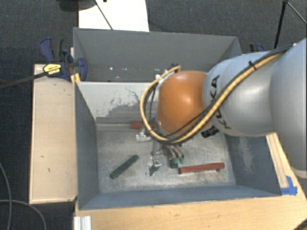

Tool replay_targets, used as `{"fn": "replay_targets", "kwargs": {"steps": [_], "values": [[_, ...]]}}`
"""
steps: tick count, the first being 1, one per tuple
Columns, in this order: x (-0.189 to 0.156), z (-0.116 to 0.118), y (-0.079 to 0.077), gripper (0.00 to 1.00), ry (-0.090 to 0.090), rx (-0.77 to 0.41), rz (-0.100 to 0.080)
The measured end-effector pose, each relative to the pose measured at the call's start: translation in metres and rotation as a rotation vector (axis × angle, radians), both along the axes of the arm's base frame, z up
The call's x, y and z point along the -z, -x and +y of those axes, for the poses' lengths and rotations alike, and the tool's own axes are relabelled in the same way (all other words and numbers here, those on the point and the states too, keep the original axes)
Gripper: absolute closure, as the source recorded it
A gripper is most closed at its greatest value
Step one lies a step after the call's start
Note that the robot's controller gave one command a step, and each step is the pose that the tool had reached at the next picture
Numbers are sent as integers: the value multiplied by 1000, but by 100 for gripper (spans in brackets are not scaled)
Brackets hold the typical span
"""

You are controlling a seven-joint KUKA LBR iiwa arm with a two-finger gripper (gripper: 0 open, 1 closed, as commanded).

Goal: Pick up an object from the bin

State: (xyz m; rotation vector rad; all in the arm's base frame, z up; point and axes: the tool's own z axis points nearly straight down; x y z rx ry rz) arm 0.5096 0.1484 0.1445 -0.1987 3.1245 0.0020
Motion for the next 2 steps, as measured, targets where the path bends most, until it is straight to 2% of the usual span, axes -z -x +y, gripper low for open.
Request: {"fn": "replay_targets", "kwargs": {"steps": [1,2], "values": [[72,43,-33,100,-1,-81,4],[72,43,-33,100,-1,-80,5]]}}
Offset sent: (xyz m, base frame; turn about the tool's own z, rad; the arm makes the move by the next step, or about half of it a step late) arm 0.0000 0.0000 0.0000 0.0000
